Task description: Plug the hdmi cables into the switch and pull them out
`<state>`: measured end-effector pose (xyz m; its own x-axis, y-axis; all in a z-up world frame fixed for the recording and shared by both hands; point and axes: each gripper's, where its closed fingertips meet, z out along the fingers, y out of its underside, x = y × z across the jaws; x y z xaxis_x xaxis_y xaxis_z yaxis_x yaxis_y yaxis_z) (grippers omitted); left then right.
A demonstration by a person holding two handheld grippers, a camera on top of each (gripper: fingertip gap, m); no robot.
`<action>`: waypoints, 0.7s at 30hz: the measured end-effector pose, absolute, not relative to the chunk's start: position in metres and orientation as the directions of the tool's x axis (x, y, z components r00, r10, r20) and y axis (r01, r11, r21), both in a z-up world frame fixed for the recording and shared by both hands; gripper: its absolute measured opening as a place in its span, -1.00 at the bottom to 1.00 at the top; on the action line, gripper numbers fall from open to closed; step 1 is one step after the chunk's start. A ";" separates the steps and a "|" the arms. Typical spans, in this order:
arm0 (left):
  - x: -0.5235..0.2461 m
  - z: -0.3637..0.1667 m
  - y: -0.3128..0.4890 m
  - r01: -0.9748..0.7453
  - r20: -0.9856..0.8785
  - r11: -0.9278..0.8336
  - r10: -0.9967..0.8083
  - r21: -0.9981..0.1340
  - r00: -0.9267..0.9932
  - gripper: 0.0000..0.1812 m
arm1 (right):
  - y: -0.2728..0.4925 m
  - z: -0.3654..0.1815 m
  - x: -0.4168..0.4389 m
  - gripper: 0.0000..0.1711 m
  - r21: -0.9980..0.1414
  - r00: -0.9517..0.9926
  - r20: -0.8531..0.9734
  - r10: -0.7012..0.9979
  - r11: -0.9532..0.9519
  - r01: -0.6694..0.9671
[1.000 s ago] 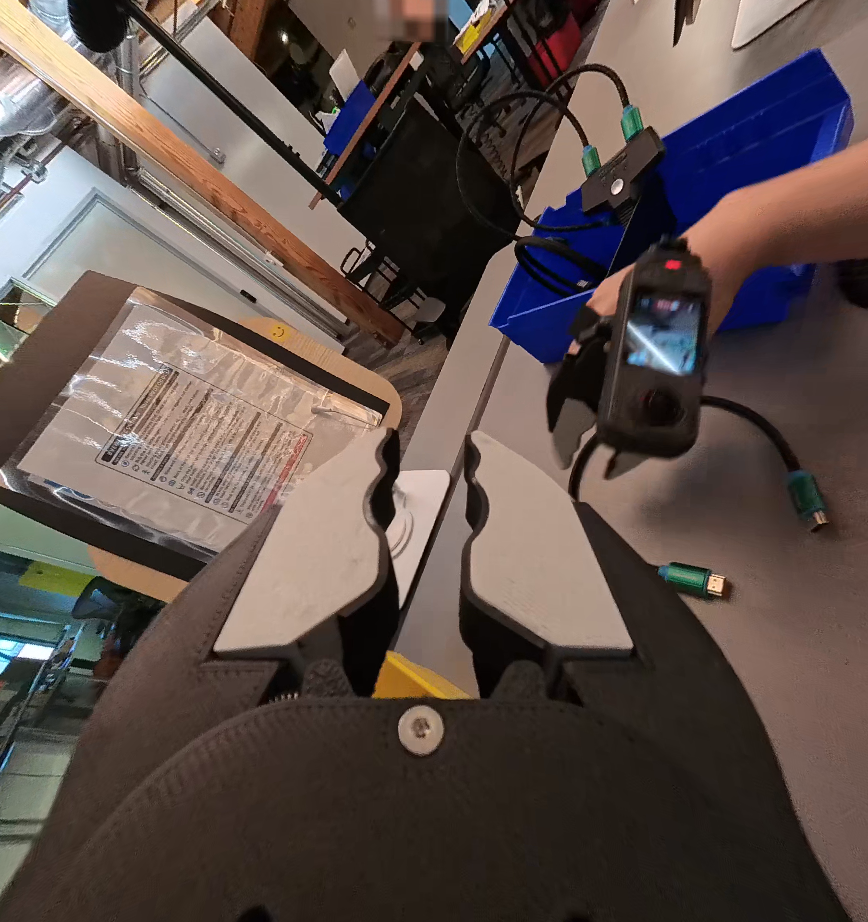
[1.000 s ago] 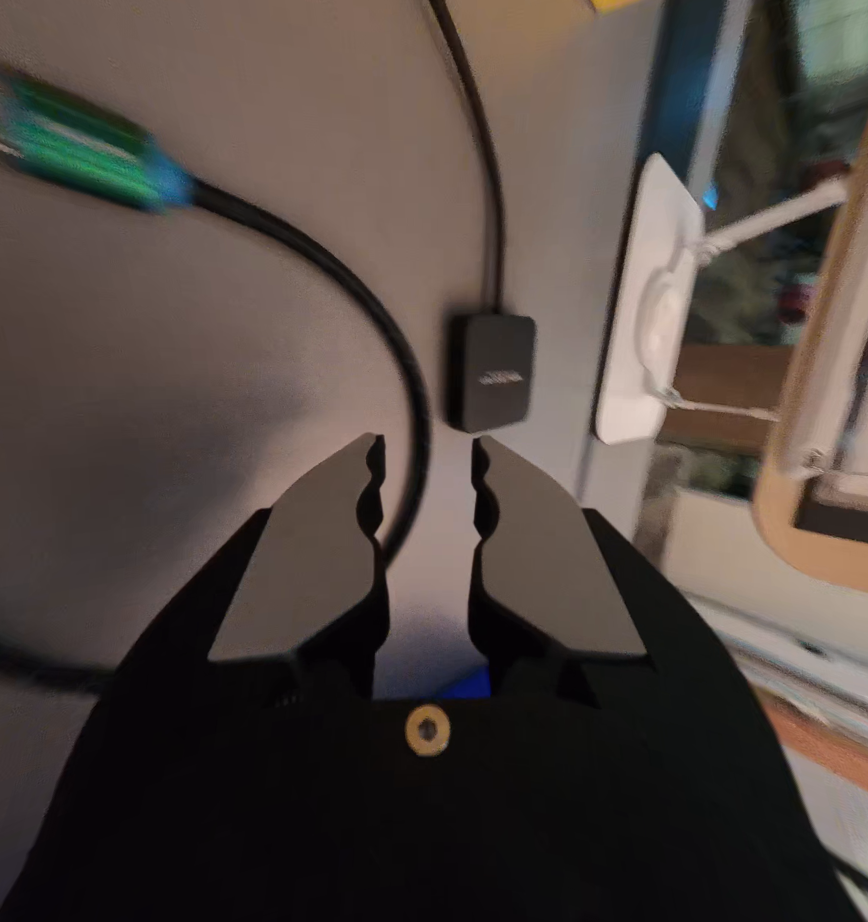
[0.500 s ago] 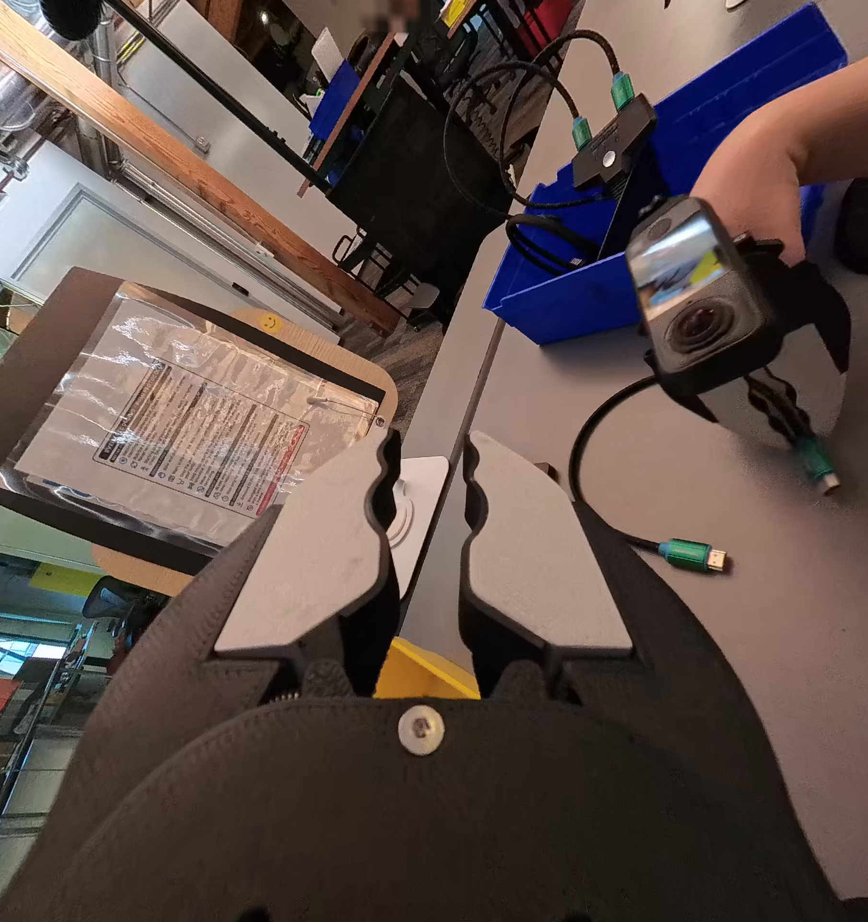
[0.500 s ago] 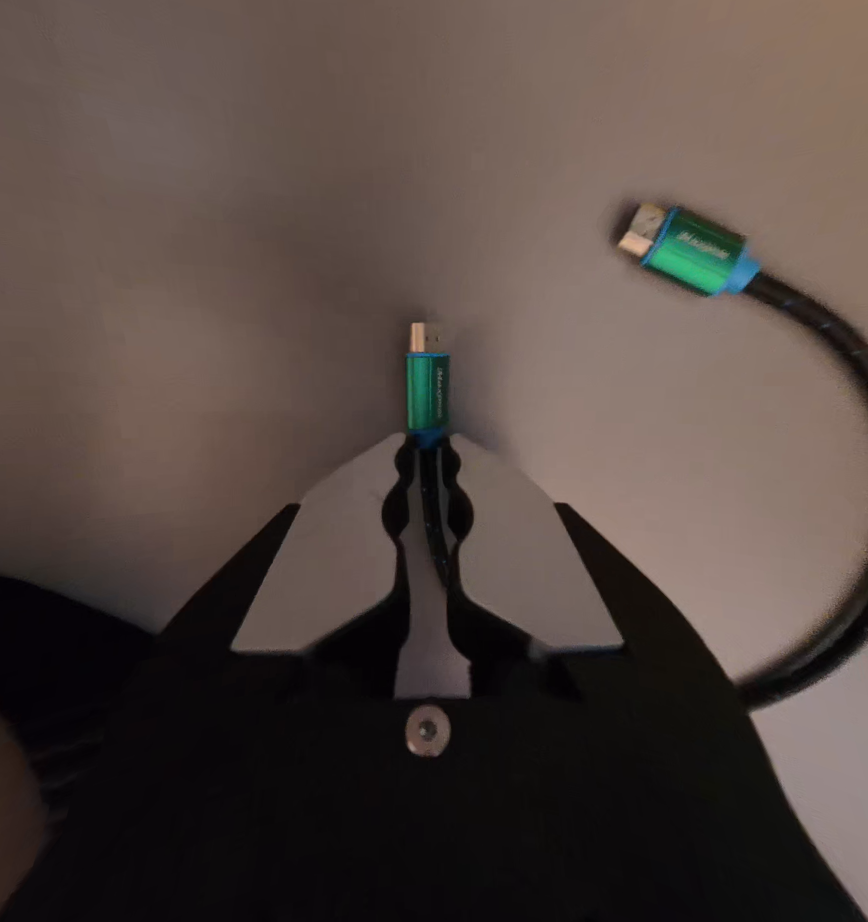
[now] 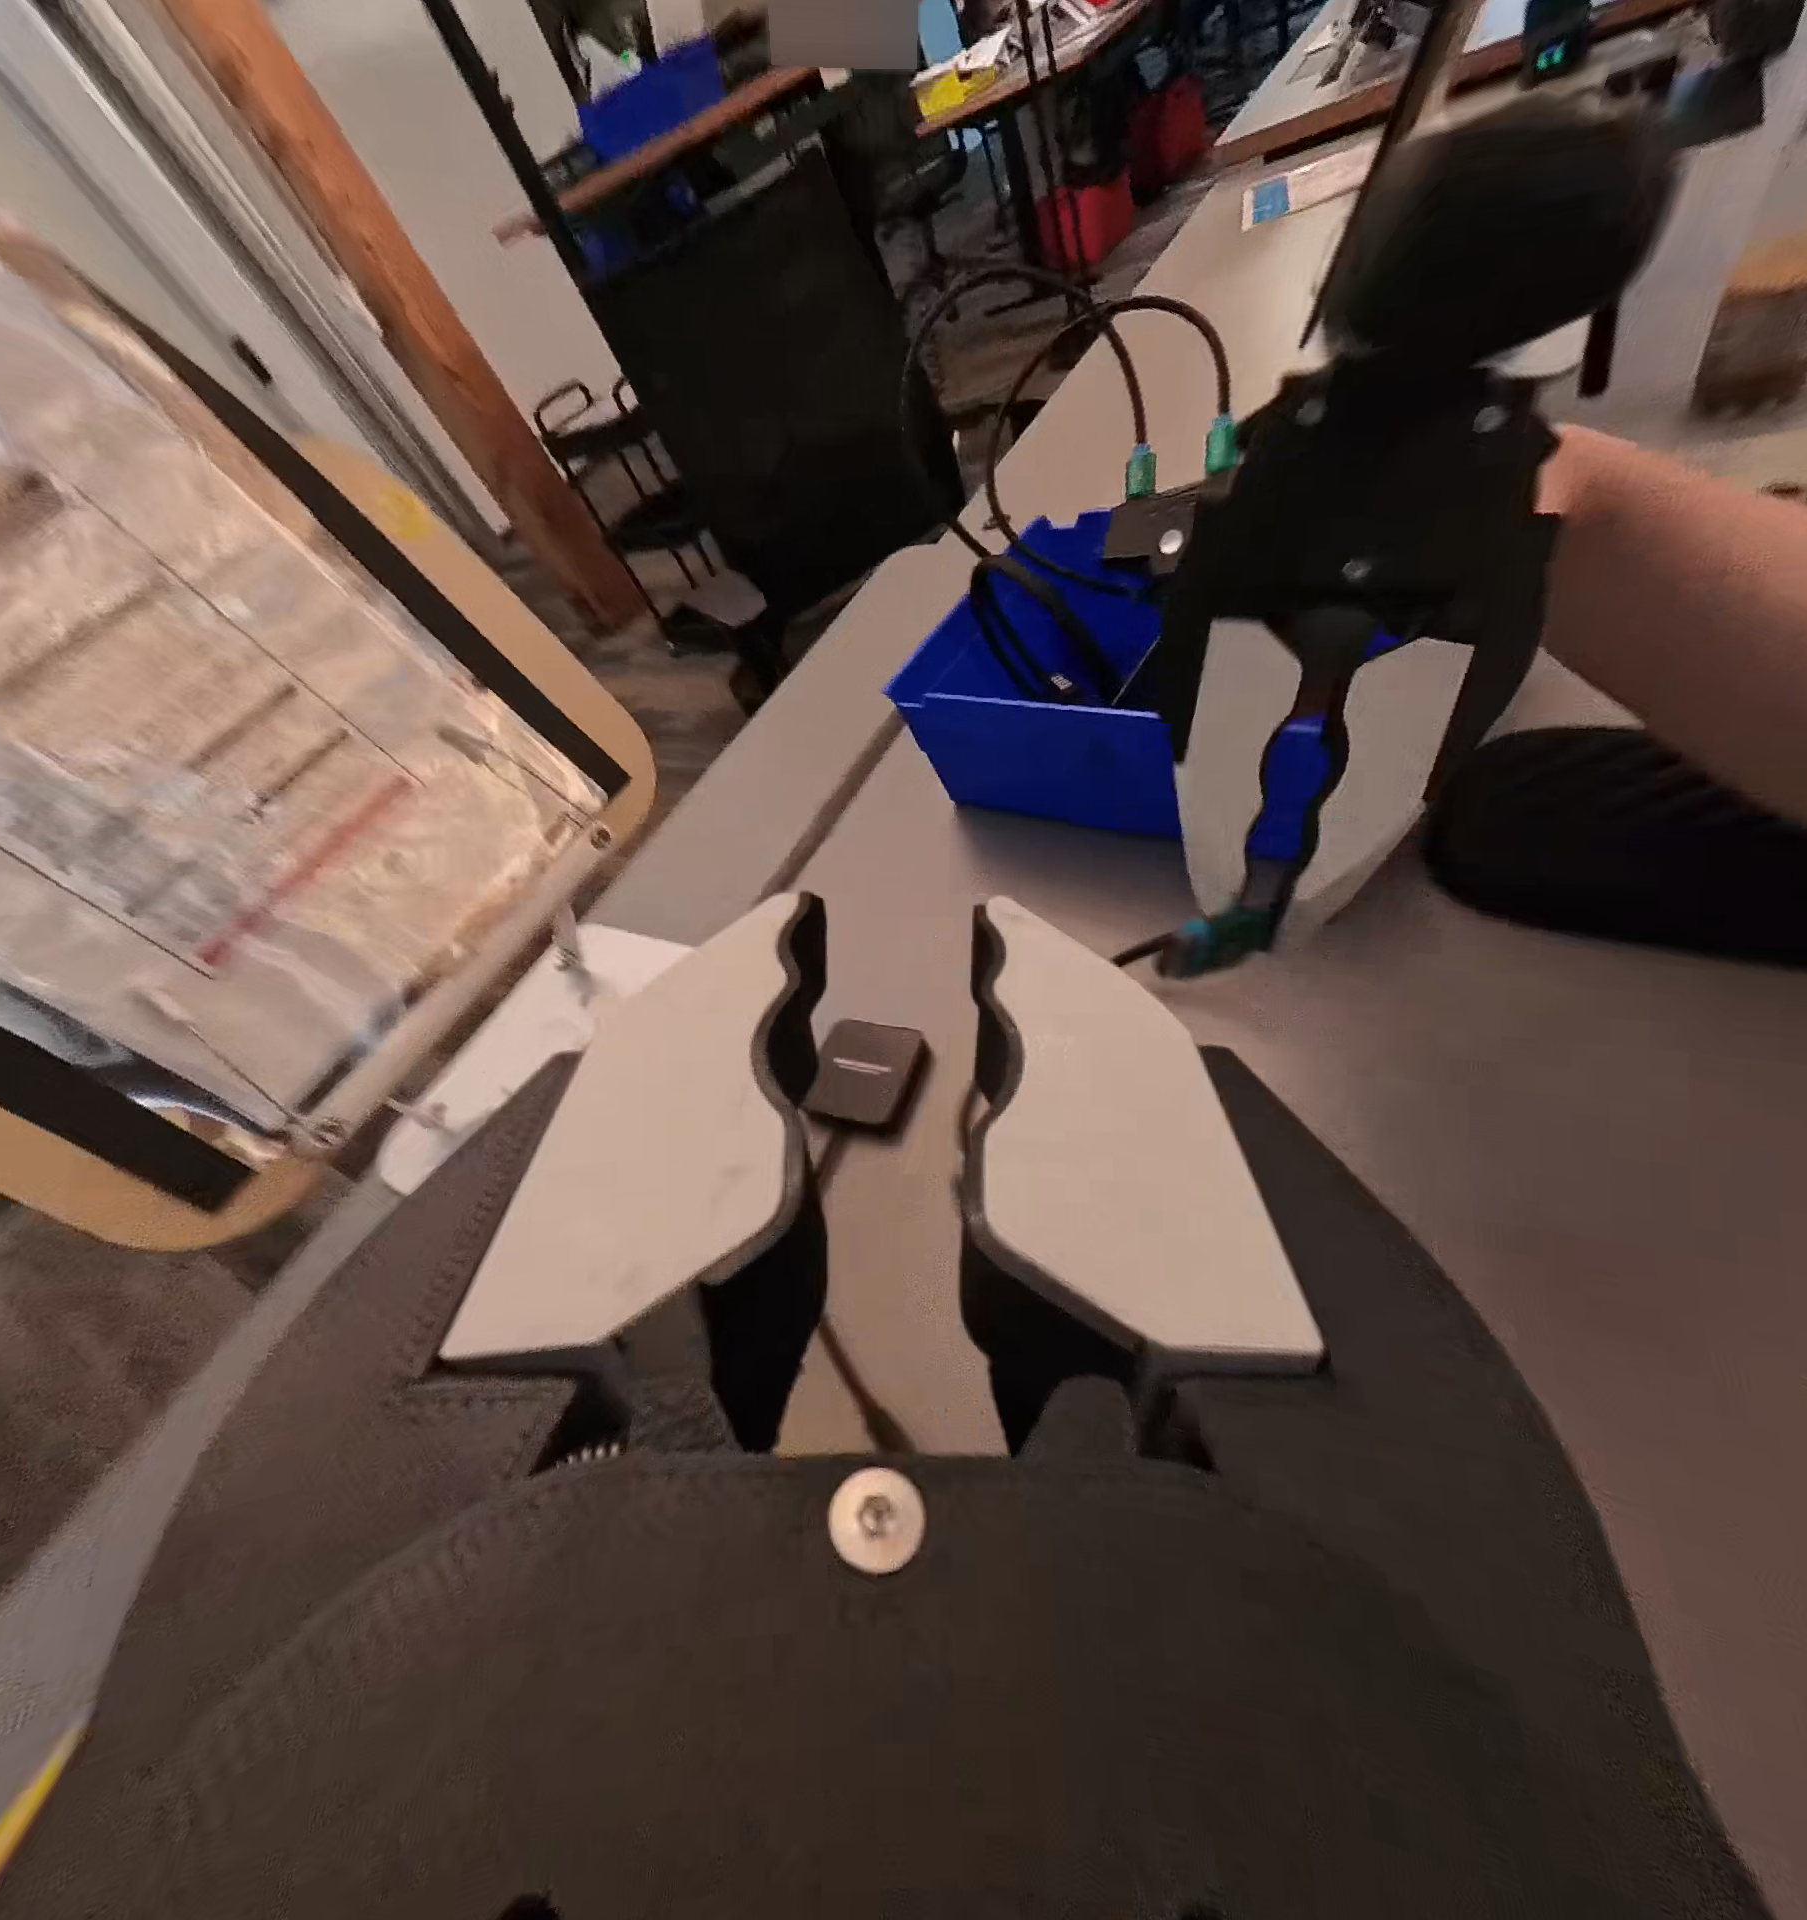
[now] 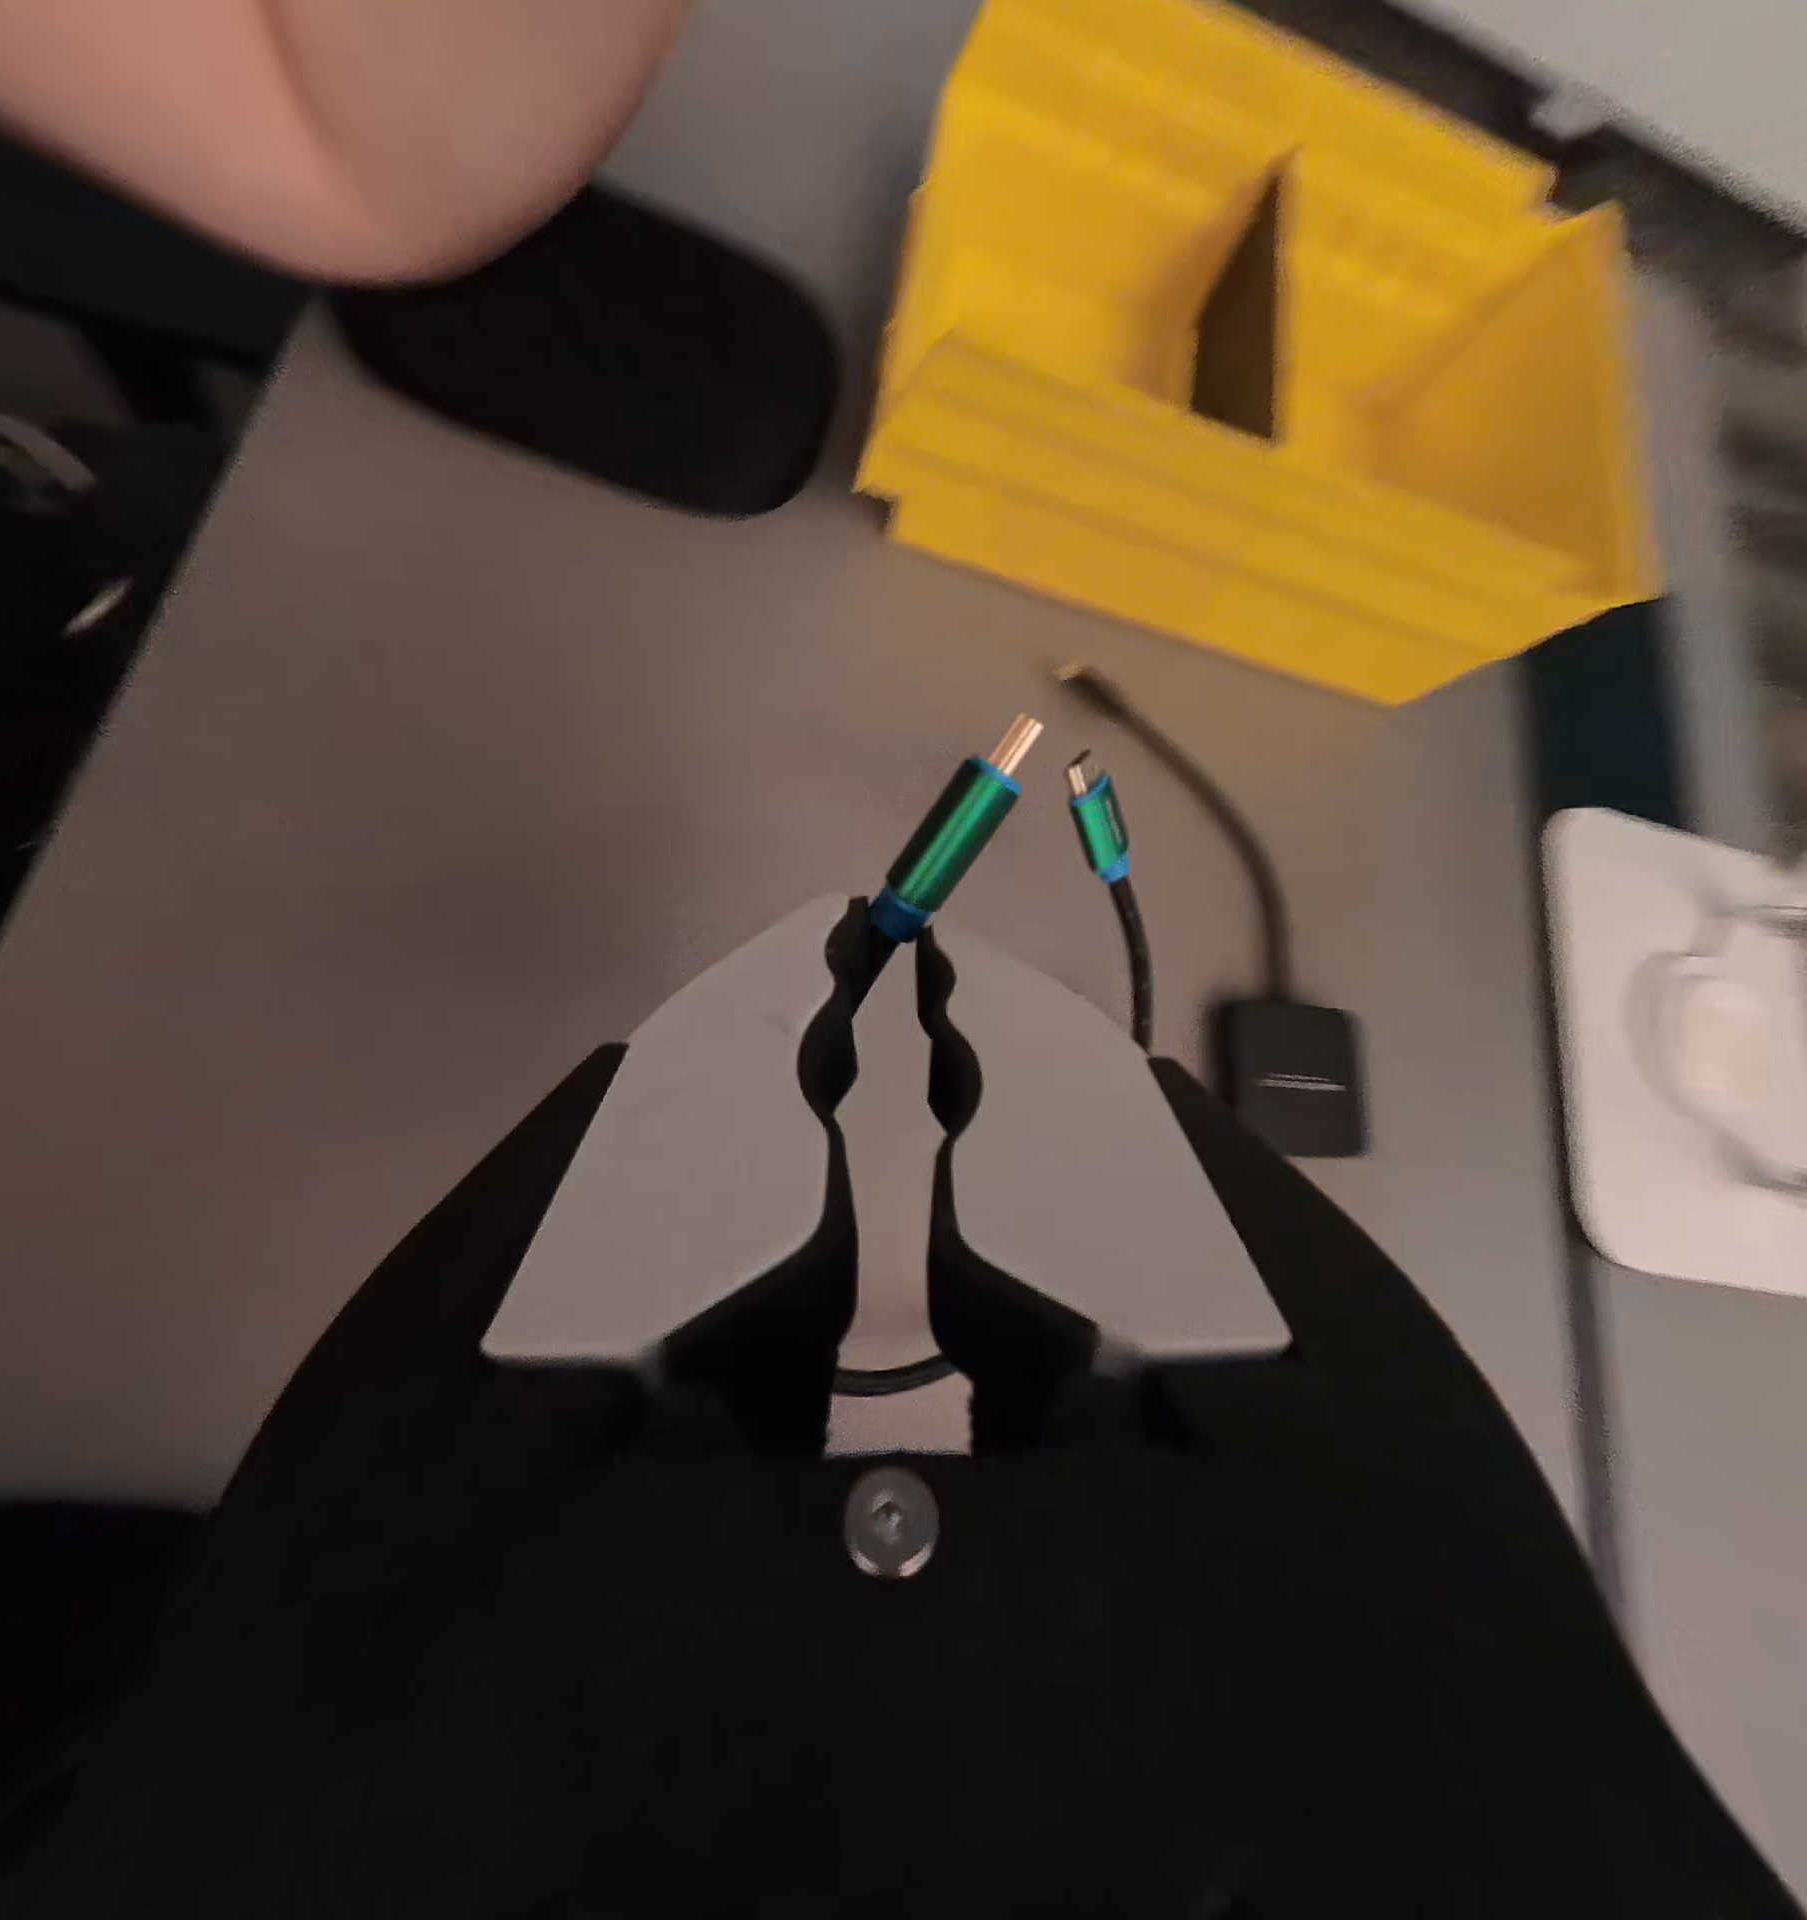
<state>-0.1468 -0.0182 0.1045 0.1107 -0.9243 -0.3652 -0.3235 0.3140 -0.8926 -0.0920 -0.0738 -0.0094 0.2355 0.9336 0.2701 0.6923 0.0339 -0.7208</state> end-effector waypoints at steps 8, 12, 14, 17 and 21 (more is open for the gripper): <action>-0.115 0.098 -0.028 -0.261 0.159 -0.164 -0.986 -0.951 0.041 -0.47 | -0.039 0.073 -0.080 -0.90 -0.644 0.468 0.700 0.539 0.193 0.740; -0.100 0.100 -0.034 -0.192 0.301 -0.289 -0.953 -0.938 -0.037 -0.34 | -0.034 0.085 -0.084 -0.90 -0.534 0.436 0.818 0.375 0.214 0.818; -0.094 0.097 -0.036 -0.188 0.278 -0.266 -0.960 -0.946 -0.043 -0.35 | -0.031 0.083 -0.085 -0.90 -0.463 0.390 0.864 0.318 0.200 0.863; -0.087 0.090 -0.032 -0.196 0.202 -0.200 -0.979 -0.960 0.007 -0.39 | -0.029 0.078 -0.093 -0.90 -0.407 0.339 0.893 0.297 0.209 0.889; -0.084 0.088 -0.032 -0.193 0.187 -0.182 -0.982 -0.964 -0.007 -0.76 | -0.024 0.074 -0.094 -0.90 -0.330 0.280 0.929 0.243 0.199 0.923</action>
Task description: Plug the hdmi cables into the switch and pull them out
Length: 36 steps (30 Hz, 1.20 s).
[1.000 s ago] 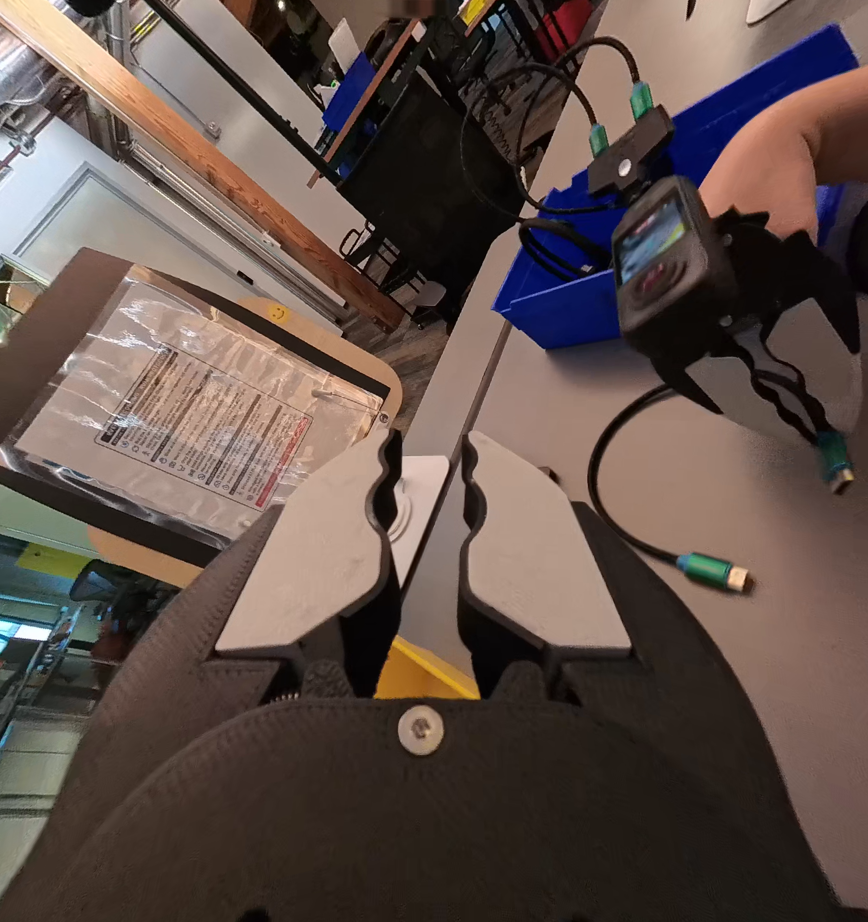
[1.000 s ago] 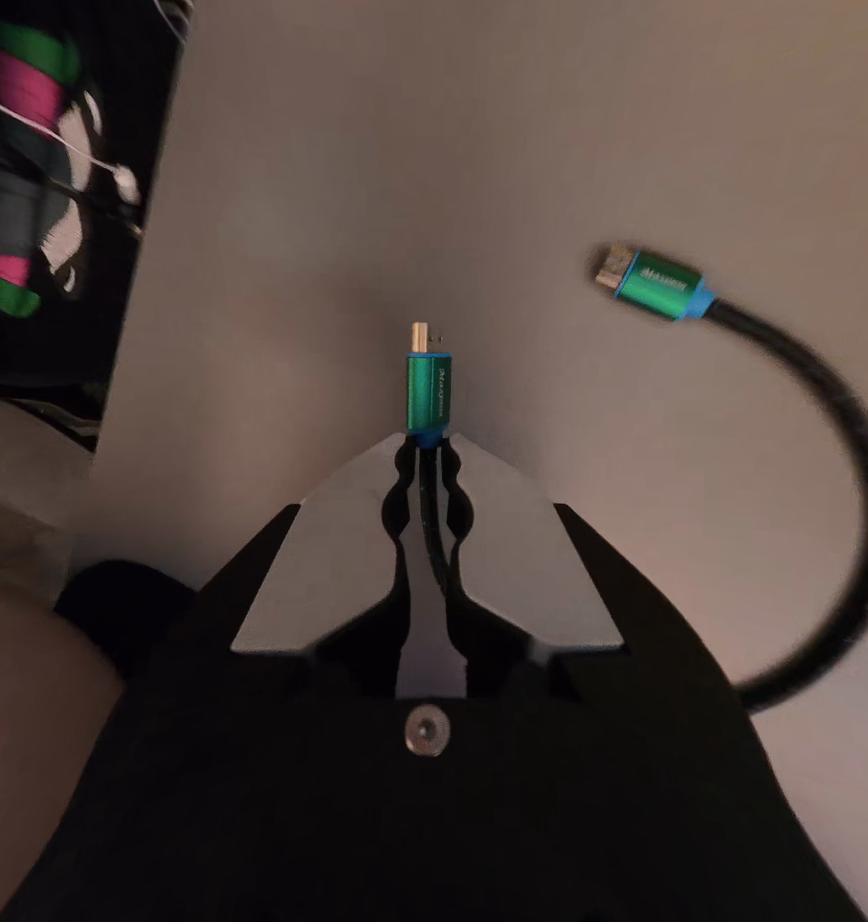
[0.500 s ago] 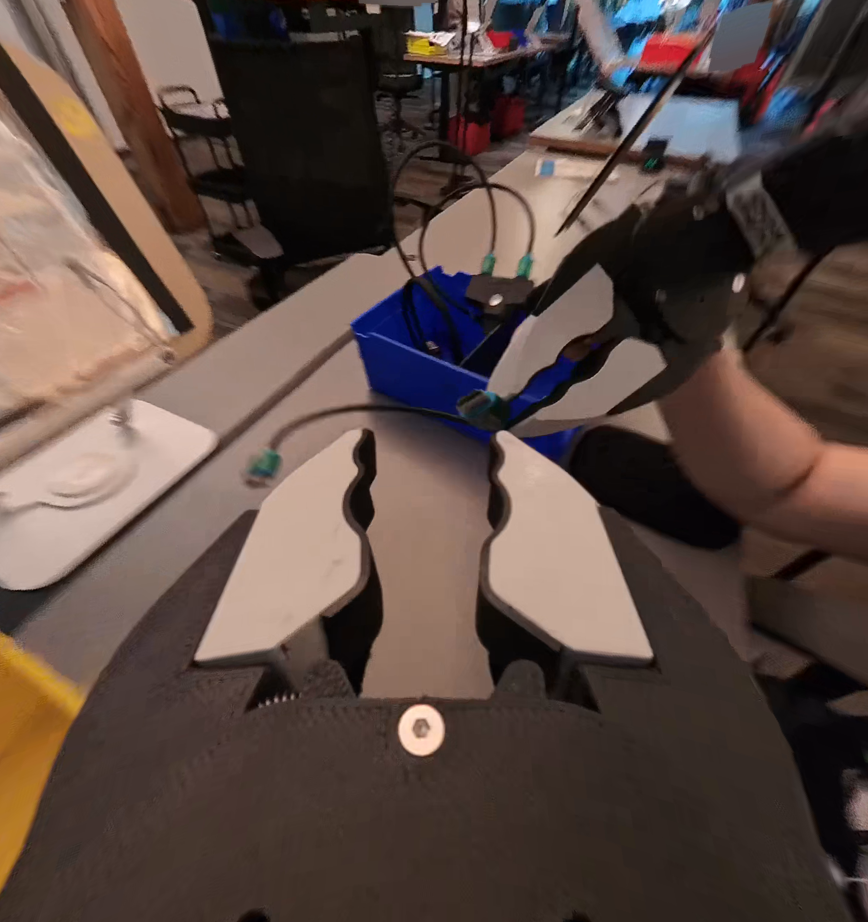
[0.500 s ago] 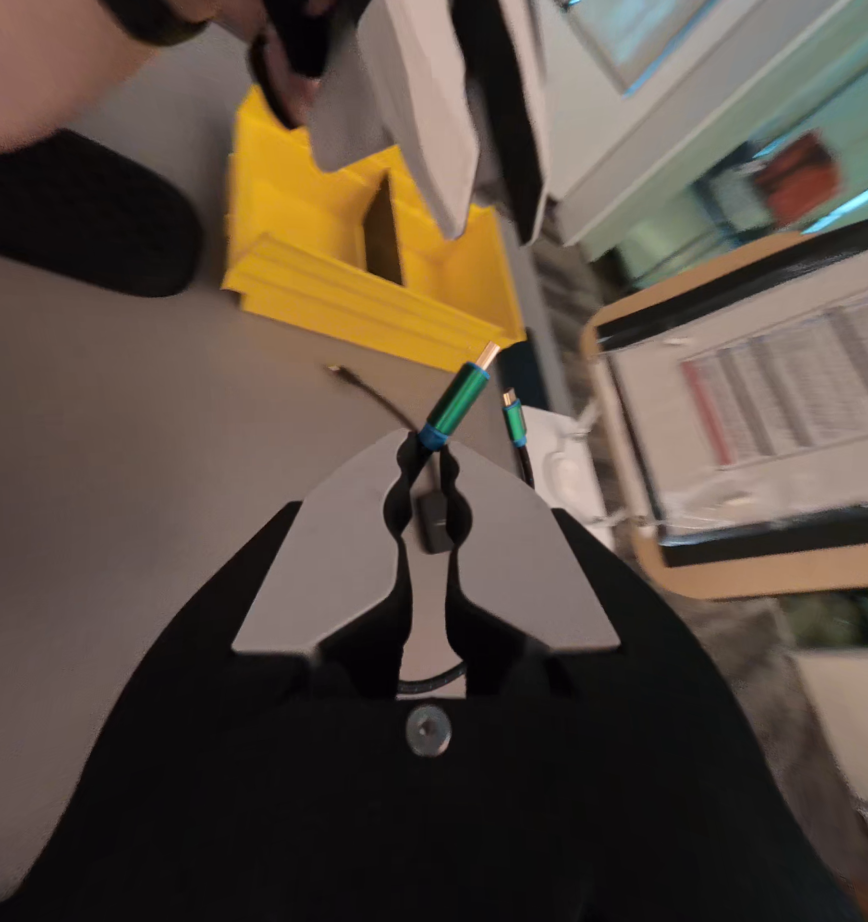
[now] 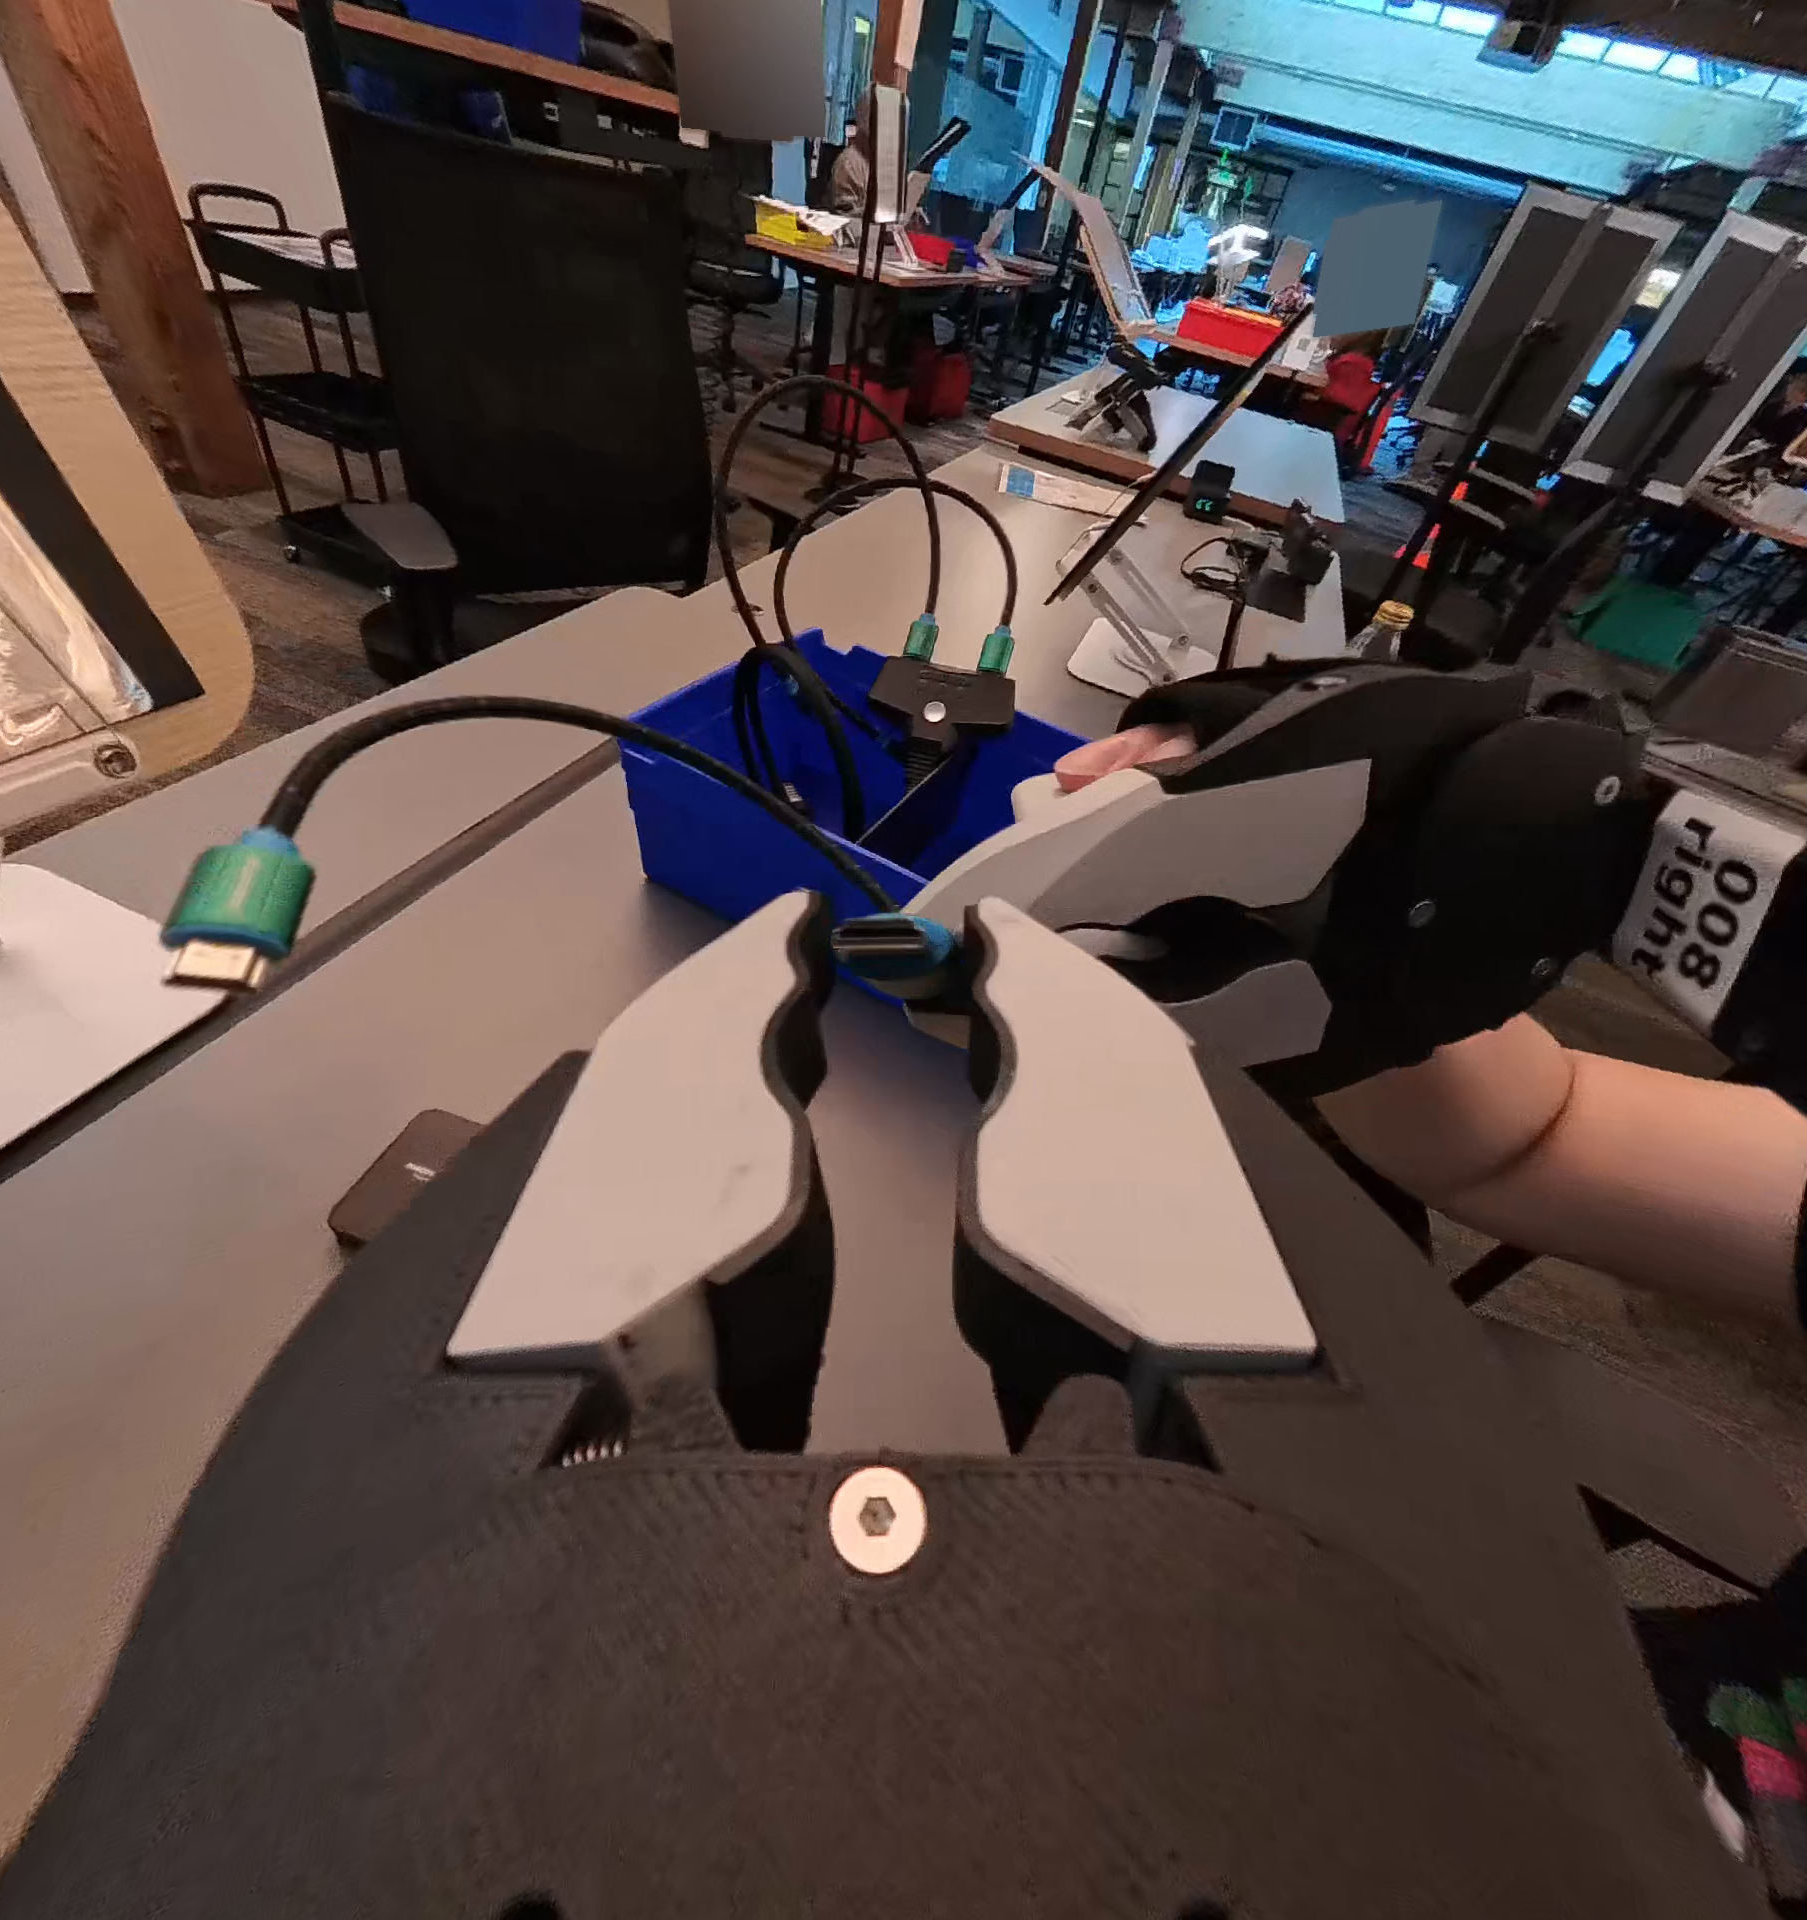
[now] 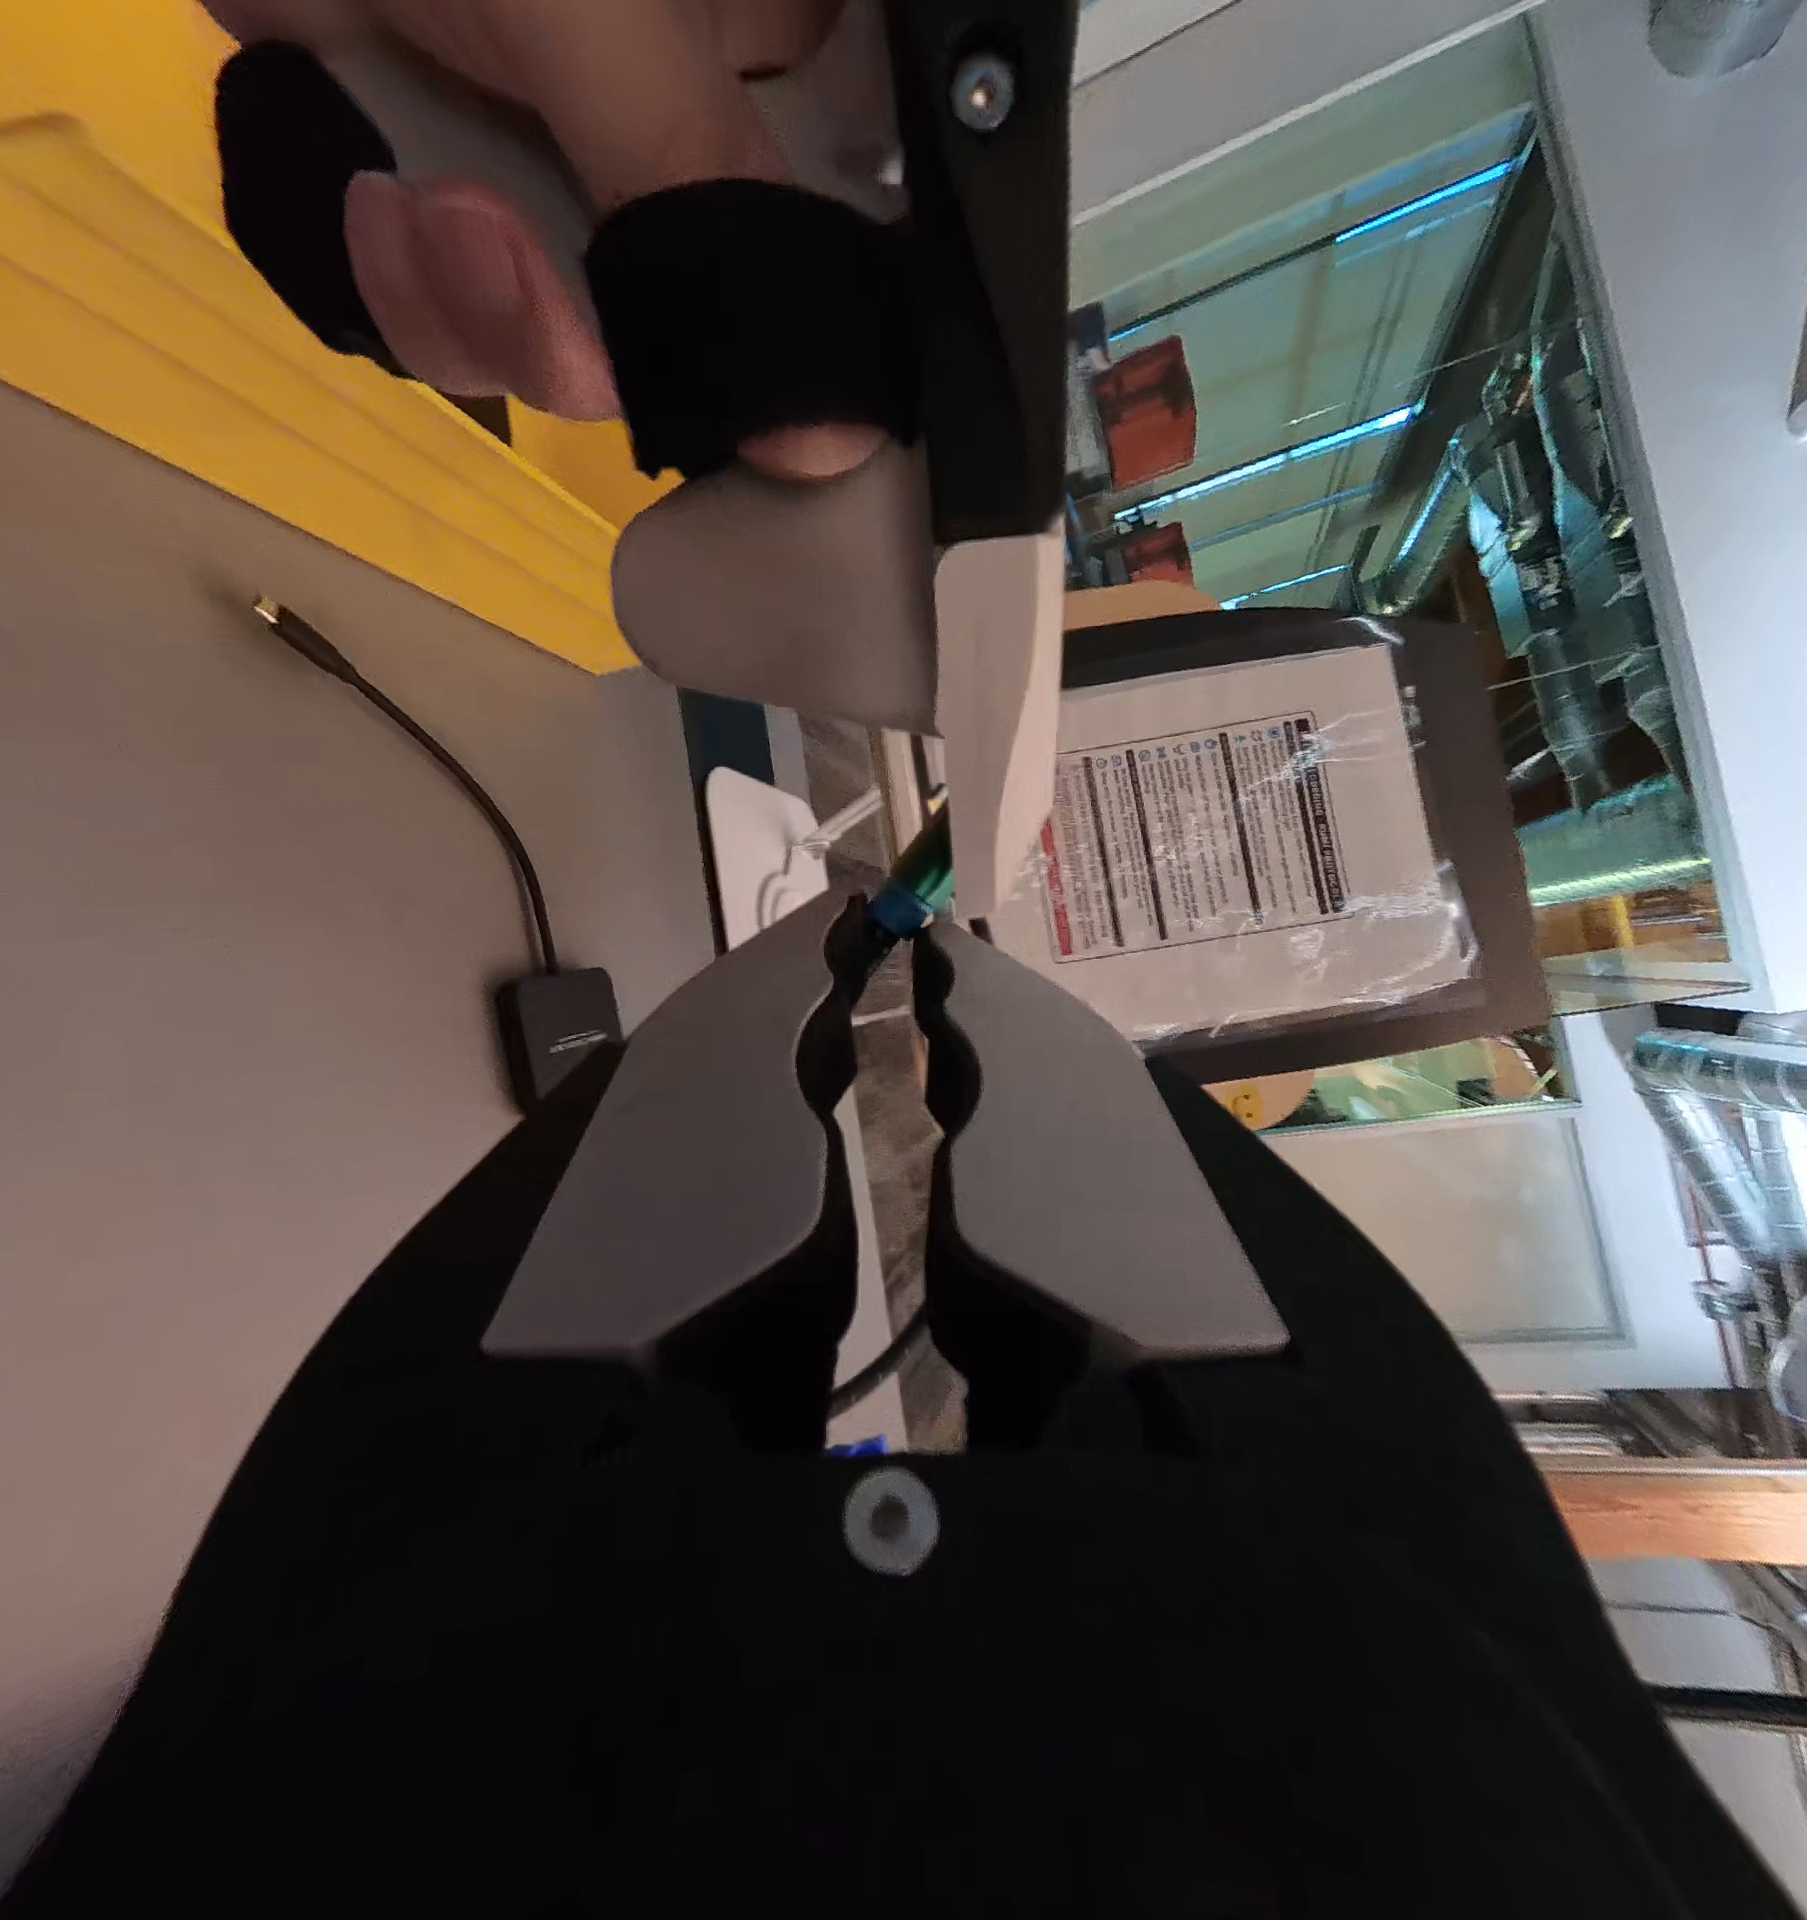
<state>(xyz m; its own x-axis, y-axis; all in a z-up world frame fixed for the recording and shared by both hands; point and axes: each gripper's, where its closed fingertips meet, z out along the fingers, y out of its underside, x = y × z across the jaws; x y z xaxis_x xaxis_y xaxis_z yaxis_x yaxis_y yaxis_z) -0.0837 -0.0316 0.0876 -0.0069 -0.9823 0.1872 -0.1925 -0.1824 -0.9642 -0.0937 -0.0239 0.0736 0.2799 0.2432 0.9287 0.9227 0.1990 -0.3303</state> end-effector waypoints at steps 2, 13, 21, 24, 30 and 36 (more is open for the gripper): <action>-0.085 0.087 -0.030 -0.201 0.171 -0.165 -0.985 -0.966 -0.012 -0.76 | -0.022 0.074 -0.095 -0.90 -0.330 0.283 0.932 0.226 0.211 0.920; -0.113 0.109 0.008 -0.098 0.161 -0.171 -0.982 -0.980 0.101 -0.78 | -0.042 0.094 -0.149 -0.90 -0.603 0.576 0.790 0.211 0.441 0.665; -0.123 0.120 0.008 -0.062 0.184 -0.190 -0.979 -0.980 0.091 -0.79 | -0.061 0.010 -0.241 -0.75 -0.999 0.426 -0.049 0.903 -0.036 -0.038; -0.121 0.120 0.002 -0.072 0.168 -0.174 -0.982 -0.982 0.086 -0.79 | -0.042 0.005 -0.223 -0.75 -0.999 0.547 -0.051 0.836 -0.035 -0.040; -0.114 0.119 -0.005 -0.075 0.186 -0.193 -0.979 -0.978 0.086 -0.79 | -0.023 0.046 -0.165 -0.30 -0.970 0.813 0.149 0.563 0.242 0.010; -0.095 0.110 -0.022 -0.111 0.143 -0.152 -0.986 -0.982 0.084 -0.79 | -0.018 0.026 -0.177 -0.64 -0.965 0.782 0.253 0.570 0.211 0.159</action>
